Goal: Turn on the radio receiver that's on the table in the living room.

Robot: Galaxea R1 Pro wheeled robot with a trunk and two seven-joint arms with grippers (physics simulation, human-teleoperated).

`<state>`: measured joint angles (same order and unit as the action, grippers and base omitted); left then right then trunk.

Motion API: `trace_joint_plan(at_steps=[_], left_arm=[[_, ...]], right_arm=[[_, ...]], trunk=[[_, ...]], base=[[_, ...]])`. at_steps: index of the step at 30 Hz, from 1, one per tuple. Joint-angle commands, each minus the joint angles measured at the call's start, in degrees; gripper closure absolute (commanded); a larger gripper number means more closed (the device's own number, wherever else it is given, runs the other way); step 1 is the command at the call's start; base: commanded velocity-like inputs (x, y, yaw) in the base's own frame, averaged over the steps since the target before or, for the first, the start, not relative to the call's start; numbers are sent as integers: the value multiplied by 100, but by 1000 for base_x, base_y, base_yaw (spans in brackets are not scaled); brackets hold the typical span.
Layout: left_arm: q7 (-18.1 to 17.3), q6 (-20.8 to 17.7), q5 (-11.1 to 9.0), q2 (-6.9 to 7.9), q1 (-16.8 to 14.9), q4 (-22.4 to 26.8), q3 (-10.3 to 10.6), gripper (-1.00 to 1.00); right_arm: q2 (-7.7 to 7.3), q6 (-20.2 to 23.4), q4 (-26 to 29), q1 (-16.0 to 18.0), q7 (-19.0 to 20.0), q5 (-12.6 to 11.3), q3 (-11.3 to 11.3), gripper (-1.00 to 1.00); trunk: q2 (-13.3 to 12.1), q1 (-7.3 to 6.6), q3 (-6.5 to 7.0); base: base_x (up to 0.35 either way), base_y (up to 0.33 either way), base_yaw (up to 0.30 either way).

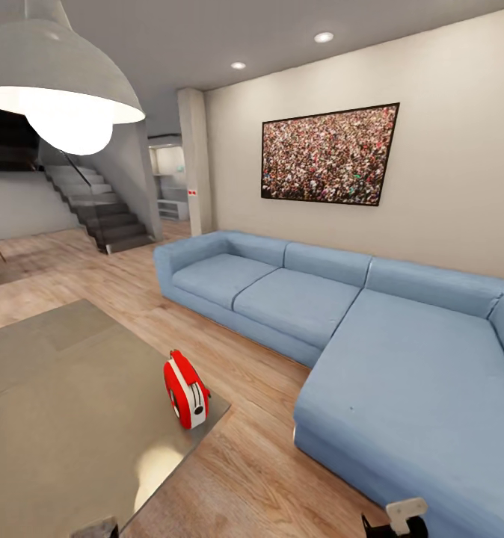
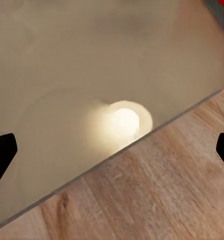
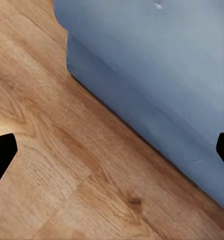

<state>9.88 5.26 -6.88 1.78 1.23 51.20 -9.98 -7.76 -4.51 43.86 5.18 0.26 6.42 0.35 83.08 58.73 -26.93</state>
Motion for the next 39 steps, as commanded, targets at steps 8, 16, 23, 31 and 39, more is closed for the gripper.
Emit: trace_joint_plan(at_steps=[8, 16, 23, 31, 39], left_arm=[[-79, -291, 1, -1, -25, 558, 19, -100], [-459, -1121, -15, 59, -85, 1328, 9, -100], [-464, -1217, -18, 280, -96, 1366, -215, -100], [-461, -1211, -19, 296, -96, 1319, -544, -100], [-461, -1204, -19, 300, -96, 1241, -558, -100]], right_arm=[[2, 3, 260, 1, -10, -6, 0, -100], [90, 505, 1632, 18, -18, -65, 10, -100], [477, 2361, 2116, 847, 14, -35, 1017, -100], [1222, 3467, 2420, 1455, -2, -44, 1800, -100], [1421, 4700, 2587, 1941, 34, 8, 2271, -100]], trunk=[[0, 0, 0], [0, 0, 0], [0, 0, 0], [0, 0, 0], [0, 0, 0]], base=[[0, 0, 3], [0, 0, 0], [0, 0, 0], [0, 0, 0], [0, 0, 0]])
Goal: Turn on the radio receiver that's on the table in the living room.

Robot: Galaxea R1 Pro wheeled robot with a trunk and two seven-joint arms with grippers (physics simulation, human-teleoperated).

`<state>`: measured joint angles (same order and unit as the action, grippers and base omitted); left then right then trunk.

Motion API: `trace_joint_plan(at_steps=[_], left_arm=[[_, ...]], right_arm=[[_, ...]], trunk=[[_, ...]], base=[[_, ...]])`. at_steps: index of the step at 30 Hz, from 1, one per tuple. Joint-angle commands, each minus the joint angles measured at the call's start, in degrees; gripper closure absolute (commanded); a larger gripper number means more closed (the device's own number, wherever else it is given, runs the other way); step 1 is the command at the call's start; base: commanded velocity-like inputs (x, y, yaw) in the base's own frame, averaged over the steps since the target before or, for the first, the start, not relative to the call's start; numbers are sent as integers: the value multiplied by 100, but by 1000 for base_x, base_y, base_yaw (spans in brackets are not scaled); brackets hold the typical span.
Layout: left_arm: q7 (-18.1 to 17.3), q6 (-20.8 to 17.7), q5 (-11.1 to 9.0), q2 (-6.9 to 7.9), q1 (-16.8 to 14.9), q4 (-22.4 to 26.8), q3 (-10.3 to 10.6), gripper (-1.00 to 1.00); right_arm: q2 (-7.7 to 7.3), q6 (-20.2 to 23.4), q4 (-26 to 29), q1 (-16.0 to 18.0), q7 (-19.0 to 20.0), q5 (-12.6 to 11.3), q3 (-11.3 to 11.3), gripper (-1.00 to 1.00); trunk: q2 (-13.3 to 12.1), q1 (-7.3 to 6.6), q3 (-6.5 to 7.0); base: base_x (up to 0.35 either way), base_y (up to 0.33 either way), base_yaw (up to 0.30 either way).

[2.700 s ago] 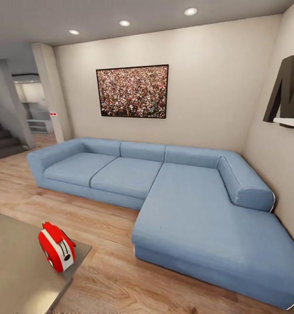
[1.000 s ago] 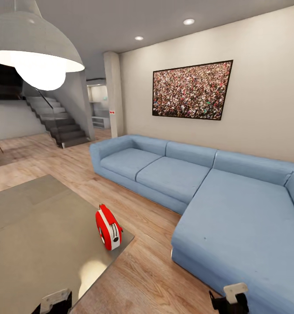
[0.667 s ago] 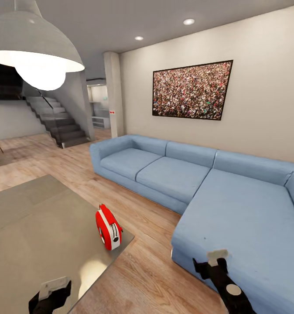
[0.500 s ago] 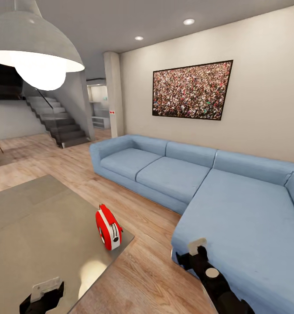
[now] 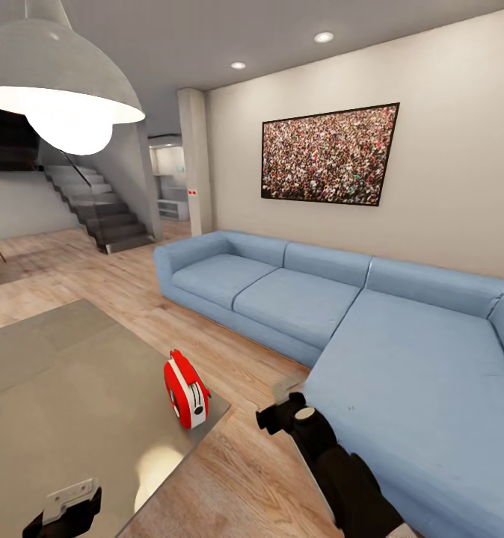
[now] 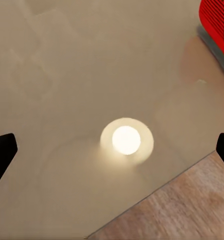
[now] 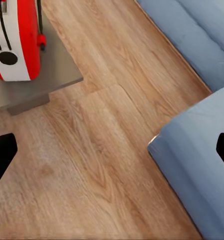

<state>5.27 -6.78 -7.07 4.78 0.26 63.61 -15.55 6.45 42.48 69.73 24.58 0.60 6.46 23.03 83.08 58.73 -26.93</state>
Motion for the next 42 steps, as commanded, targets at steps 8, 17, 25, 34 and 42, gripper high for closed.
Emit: trace_joint_plan(at_steps=[8, 17, 25, 34, 42], left_arm=[[0, 2, -5, -4, 0, -41, 0, -100], [0, 2, -5, -6, 0, -42, 0, -100], [0, 2, -13, -12, 0, -42, 0, -100], [0, 2, -5, -13, 0, -42, 0, -100], [0, 2, -6, -13, 0, -42, 0, -100]], right_arm=[[5, 86, 5, 20, -9, 29, 363, -100], [5, 93, 5, 21, -8, 25, 377, -100], [-11, 89, 22, 21, -36, 47, 336, -100], [-33, -147, 32, 22, -52, 50, -207, -100], [-39, -298, 32, 28, 16, 38, -819, -100]], trunk=[[0, 0, 0], [0, 0, 0], [0, 0, 0], [0, 0, 0], [0, 0, 0]], base=[[0, 0, 60], [0, 0, 284], [5, 0, 298], [255, 0, 162], [268, 0, 3]])
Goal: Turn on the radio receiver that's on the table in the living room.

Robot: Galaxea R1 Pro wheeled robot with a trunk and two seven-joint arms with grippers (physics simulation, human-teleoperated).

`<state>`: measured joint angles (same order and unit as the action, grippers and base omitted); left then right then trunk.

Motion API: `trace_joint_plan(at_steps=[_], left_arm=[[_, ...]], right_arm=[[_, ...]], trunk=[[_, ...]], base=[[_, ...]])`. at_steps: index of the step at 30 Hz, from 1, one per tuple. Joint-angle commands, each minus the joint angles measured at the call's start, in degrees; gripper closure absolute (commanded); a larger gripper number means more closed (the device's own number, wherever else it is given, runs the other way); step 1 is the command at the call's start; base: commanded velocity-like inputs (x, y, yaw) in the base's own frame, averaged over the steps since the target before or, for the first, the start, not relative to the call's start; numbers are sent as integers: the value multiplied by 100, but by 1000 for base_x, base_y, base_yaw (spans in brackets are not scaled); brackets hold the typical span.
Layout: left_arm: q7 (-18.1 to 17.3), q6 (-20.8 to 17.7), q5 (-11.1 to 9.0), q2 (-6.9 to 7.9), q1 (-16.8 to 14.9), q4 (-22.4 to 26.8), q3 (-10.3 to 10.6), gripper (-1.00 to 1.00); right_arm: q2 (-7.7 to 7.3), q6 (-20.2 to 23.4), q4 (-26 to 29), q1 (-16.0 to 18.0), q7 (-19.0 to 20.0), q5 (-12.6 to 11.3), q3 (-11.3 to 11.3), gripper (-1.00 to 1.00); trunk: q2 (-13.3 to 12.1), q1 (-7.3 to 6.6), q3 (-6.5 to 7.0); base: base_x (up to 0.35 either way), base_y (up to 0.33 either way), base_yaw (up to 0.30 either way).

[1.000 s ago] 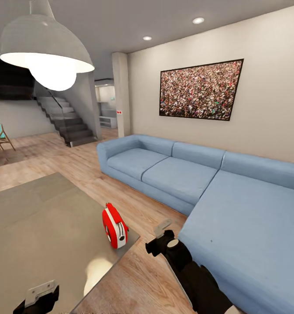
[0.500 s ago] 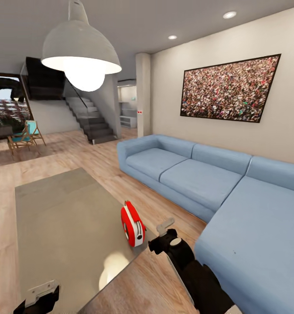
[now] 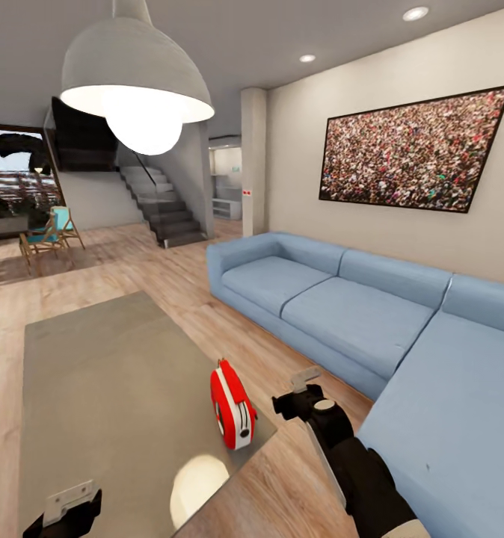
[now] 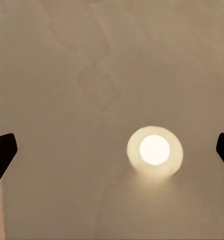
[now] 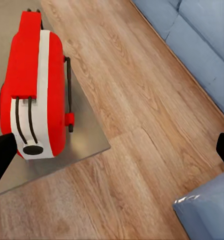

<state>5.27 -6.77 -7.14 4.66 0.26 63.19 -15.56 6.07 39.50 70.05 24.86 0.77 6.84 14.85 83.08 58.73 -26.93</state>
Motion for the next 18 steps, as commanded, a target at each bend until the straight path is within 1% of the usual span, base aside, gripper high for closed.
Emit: trace_joint_plan(at_steps=[1, 6, 12, 18], left_arm=[[0, 0, 1, 0, 0, 0, 0, -100], [5, 0, 2, 0, 0, 0, 0, -100], [8, 0, 2, 0, 0, 0, 0, -100], [9, 0, 2, -7, 0, 0, 0, -100]], right_arm=[[0, -1, 0, 0, 1, 0, -10, -100], [0, -4, -6, 1, -5, 1, -18, -100], [0, 3, -9, 1, -6, 1, 27, -100], [0, 5, -9, 1, -11, 1, 255, -100]], trunk=[[0, 0, 0], [0, 0, 0], [0, 0, 0], [0, 0, 0]], base=[[65, 0, 0], [42, 0, 0], [223, 0, 0], [38, 0, 1]])
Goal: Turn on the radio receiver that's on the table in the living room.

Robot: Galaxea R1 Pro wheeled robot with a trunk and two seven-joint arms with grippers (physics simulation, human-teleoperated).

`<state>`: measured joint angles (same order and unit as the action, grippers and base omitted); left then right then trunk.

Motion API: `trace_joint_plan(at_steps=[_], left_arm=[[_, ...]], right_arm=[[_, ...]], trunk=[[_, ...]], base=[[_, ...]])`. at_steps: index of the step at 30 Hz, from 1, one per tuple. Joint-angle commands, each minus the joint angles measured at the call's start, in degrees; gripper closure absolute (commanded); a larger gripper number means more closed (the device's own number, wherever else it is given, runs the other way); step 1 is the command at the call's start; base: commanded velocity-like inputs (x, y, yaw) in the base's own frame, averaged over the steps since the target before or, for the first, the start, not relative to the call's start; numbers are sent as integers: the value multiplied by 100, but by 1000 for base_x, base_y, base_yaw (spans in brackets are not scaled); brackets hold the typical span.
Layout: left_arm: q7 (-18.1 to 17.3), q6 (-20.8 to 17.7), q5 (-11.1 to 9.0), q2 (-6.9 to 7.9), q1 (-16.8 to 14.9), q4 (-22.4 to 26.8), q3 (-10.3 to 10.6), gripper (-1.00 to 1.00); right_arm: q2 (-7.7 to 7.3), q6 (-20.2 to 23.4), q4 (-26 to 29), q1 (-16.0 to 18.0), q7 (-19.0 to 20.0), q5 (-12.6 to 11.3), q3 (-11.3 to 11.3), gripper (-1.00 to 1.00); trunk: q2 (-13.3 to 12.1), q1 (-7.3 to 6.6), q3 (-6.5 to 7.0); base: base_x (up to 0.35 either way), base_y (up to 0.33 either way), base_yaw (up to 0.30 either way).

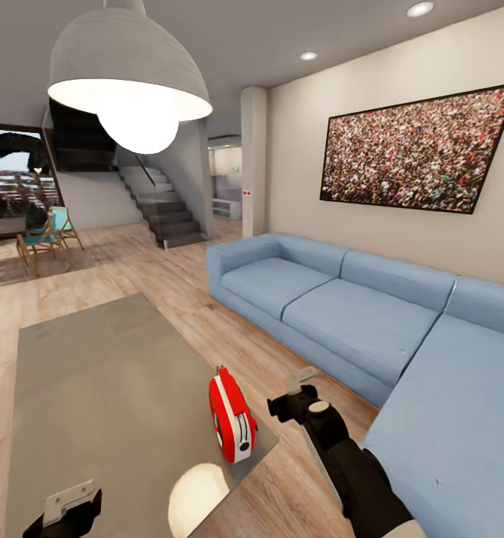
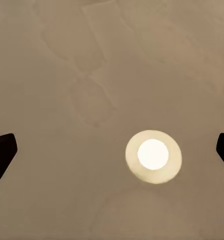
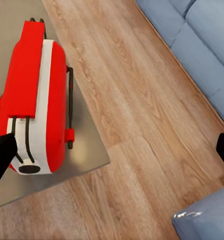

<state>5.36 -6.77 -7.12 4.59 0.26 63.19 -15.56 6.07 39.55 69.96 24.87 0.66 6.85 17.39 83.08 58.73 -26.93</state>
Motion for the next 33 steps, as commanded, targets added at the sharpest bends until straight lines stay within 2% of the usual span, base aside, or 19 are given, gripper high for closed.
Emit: trace_joint_plan(at_steps=[1, 20, 33], left_arm=[[0, 0, 0, 2, 0, 0, 0, -100], [9, 0, 0, -8, 0, 0, 0, -100], [17, 127, 10, -29, 0, 0, 0, -100]], right_arm=[[0, 0, 0, 0, -2, 1, 33, -100], [0, -3, 0, 0, -5, 9, 83, -100], [2, 21, -9, 7, 9, -45, 56, -100]], trunk=[[0, 0, 0], [0, 0, 0], [0, 0, 0]], base=[[8, 0, 28], [1, 0, 257], [0, 0, 35]])
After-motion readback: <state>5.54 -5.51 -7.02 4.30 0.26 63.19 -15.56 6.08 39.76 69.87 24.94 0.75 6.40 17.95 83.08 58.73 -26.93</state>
